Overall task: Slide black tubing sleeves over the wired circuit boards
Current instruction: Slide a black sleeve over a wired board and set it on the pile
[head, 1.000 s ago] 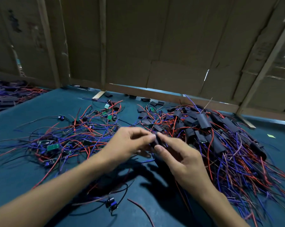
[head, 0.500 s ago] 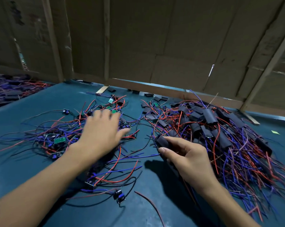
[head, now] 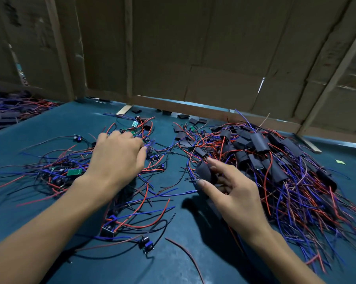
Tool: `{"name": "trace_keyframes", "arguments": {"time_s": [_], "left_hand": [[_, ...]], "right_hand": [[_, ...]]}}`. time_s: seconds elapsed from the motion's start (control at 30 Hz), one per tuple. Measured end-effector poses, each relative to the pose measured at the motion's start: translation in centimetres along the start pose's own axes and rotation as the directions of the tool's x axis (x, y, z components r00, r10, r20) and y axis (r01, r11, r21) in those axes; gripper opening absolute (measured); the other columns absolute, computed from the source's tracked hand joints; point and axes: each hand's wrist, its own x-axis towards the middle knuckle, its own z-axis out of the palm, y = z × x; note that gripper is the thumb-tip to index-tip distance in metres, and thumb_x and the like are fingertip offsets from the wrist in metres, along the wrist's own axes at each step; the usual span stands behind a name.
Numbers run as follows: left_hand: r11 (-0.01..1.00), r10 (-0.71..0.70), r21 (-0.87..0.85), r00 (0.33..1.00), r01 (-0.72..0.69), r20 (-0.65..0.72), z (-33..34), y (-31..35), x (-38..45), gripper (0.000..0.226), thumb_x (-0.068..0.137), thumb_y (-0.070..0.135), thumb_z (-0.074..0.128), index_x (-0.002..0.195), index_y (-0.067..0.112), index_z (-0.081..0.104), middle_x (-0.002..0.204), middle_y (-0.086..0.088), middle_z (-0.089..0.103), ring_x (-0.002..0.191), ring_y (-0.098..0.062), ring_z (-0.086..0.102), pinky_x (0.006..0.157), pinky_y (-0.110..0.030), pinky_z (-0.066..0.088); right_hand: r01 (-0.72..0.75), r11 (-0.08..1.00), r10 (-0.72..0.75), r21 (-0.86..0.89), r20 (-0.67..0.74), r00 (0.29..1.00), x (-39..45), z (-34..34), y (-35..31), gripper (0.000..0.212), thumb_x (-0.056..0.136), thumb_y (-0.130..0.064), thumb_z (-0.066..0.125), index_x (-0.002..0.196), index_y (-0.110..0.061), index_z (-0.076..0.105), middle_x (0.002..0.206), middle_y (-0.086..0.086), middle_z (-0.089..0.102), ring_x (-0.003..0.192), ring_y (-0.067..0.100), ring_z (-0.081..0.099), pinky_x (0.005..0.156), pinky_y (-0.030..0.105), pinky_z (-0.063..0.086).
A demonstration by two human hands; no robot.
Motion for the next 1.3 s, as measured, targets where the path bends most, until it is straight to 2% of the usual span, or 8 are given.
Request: {"name": "trace_keyframes", "arguments": {"time_s": [0.2, 0.37, 0.53, 0.73, 0.8, 0.93, 1.1, 1.3], "left_hand": [[0.906, 0.182, -0.305, 0.919, -0.295, -0.351, -0.8, 0.7, -0.3, 0.023, 0.102, 0.025, 0.056, 0.099, 0.008, 0.071, 0.089, -0.009, 0.065, 0.077, -0.033, 0.064, 0.068, -0.046, 0.051], [0.624, 0.285, -0.608, 0.868, -0.491, -0.408, -0.1, 1.6, -0.5, 0.014, 0.094, 0.012, 0.071, 0.103, 0.003, 0.075, 0.092, -0.007, 0.064, 0.078, -0.019, 0.064, 0.071, -0.035, 0.052], [0.438, 0.514, -0.623, 0.749, -0.648, -0.418, 0.6, 4.1, -2.1, 0.02, 0.09, 0.009, 0.076, 0.11, 0.007, 0.076, 0.091, -0.004, 0.065, 0.079, -0.012, 0.065, 0.077, -0.024, 0.054], [0.314, 0.452, -0.843, 0.85, -0.436, -0.271, 0.5, 5.2, -2.9, 0.037, 0.088, 0.004, 0.076, 0.123, 0.004, 0.065, 0.094, 0.001, 0.069, 0.083, -0.006, 0.067, 0.082, -0.022, 0.053], [0.371, 0.479, -0.842, 0.857, -0.393, -0.189, 0.2, 4.7, -2.5, 0.05, 0.089, 0.018, 0.077, 0.133, 0.009, 0.057, 0.107, -0.001, 0.064, 0.098, -0.014, 0.065, 0.09, -0.033, 0.053], [0.841, 0.467, -0.457, 0.817, -0.29, 0.34, 0.3, 3.5, -2.6, 0.107, 0.07, 0.087, 0.058, 0.154, 0.048, 0.006, 0.147, 0.01, 0.026, 0.142, -0.014, 0.022, 0.116, -0.047, 0.021], [0.872, 0.474, -0.398, 0.693, -0.285, 0.543, -0.5, 1.5, -6.3, 0.116, 0.052, 0.105, 0.041, 0.144, 0.063, -0.017, 0.163, 0.014, -0.003, 0.152, -0.013, -0.014, 0.12, -0.057, -0.005], [0.883, 0.453, -0.333, 0.784, -0.33, 0.425, -0.3, -1.5, -4.3, 0.056, 0.093, 0.065, 0.048, 0.144, 0.06, 0.025, 0.14, 0.021, 0.036, 0.132, -0.008, 0.036, 0.105, -0.039, 0.039]], "right_hand": [[-0.003, 0.997, 0.0, -0.073, -0.046, 0.999, 0.2, -0.2, 0.3, 0.043, 0.086, -0.027, 0.072, 0.128, -0.025, 0.065, 0.11, -0.011, 0.064, 0.101, 0.0, 0.061, 0.088, 0.011, 0.045], [-0.132, 0.976, 0.121, 0.173, 0.074, 0.99, 0.2, -0.1, -0.1, 0.02, 0.083, -0.016, 0.055, 0.096, -0.032, 0.056, 0.088, 0.001, 0.067, 0.081, 0.02, 0.064, 0.078, 0.043, 0.053], [-0.085, 0.981, 0.031, 0.176, 0.288, 0.957, 0.2, -0.5, -0.6, 0.027, 0.076, -0.02, 0.05, 0.097, -0.033, 0.06, 0.076, -0.006, 0.06, 0.069, 0.013, 0.051, 0.066, 0.032, 0.042], [0.078, 0.98, -0.128, 0.182, 0.283, 0.951, 0.3, -1.1, -0.7, 0.027, 0.082, -0.017, 0.066, 0.105, -0.031, 0.071, 0.081, -0.011, 0.066, 0.07, 0.01, 0.056, 0.066, 0.026, 0.046], [-0.012, 0.975, -0.053, 0.222, 0.283, 0.958, 0.4, -1.1, -0.5, 0.024, 0.085, -0.029, 0.067, 0.107, -0.031, 0.076, 0.086, 0.002, 0.072, 0.074, 0.02, 0.062, 0.07, 0.033, 0.05], [0.098, 0.994, -0.103, 0.042, 0.146, 0.984, 0.4, -0.2, 0.4, 0.012, 0.091, -0.021, 0.069, 0.095, -0.017, 0.079, 0.088, -0.008, 0.077, 0.082, 0.003, 0.07, 0.075, 0.02, 0.052], [0.258, 0.943, -0.225, -0.21, 0.169, 0.96, 0.3, -0.4, 1.7, 0.009, 0.092, -0.013, 0.072, 0.098, -0.016, 0.078, 0.09, -0.007, 0.074, 0.082, 0.008, 0.069, 0.076, 0.03, 0.054], [0.263, 0.934, -0.228, -0.241, 0.164, 0.96, 0.2, -0.6, 1.2, 0.012, 0.092, -0.024, 0.068, 0.097, -0.018, 0.077, 0.089, -0.007, 0.072, 0.08, 0.014, 0.07, 0.071, 0.037, 0.057]]}}
